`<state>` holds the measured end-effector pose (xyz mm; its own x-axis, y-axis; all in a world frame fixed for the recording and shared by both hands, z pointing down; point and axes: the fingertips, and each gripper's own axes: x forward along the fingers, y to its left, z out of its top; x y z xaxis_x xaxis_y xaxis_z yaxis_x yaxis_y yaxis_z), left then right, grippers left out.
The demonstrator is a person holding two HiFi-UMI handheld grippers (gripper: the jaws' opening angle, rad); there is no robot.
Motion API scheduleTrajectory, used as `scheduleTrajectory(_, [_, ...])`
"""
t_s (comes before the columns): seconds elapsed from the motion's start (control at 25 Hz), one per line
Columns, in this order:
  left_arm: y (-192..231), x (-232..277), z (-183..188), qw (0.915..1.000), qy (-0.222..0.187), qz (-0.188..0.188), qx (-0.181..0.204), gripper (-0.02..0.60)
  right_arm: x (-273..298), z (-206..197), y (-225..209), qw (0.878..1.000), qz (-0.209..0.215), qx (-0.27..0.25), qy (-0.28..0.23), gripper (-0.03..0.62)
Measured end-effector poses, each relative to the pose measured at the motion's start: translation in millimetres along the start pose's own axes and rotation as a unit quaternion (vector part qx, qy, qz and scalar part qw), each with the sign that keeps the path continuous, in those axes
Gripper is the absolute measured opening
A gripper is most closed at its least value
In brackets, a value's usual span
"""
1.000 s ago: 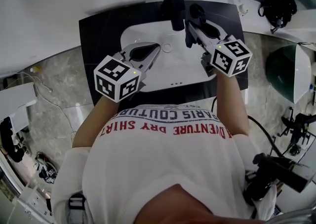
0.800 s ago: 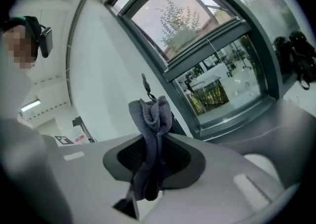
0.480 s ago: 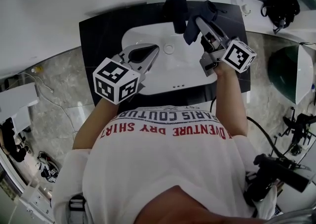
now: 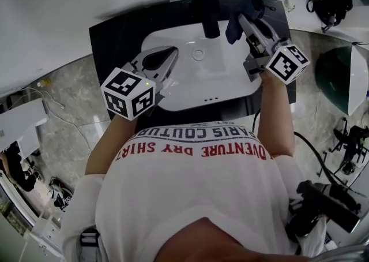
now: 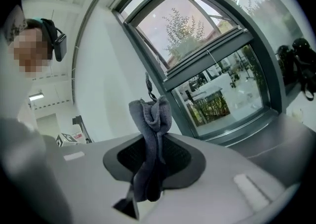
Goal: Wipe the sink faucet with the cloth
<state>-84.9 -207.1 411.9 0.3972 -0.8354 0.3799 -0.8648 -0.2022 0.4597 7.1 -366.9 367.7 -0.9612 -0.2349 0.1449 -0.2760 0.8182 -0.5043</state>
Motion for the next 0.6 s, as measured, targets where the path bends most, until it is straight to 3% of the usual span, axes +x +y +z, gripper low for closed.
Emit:
scheduleTrajectory(0.24, [-12,24,1,0.9998,0.003,0.017,0.012,0.0,-20,-25,-7,1.0,0.027,0.001,-0.007,0.077])
scheduleTrajectory(0.6, [-19,51,1,0.9906,-0.022,0.135,-0.008,0.0,-21,-71,-7,0.988,0.129,-0.074,0.049,0.077])
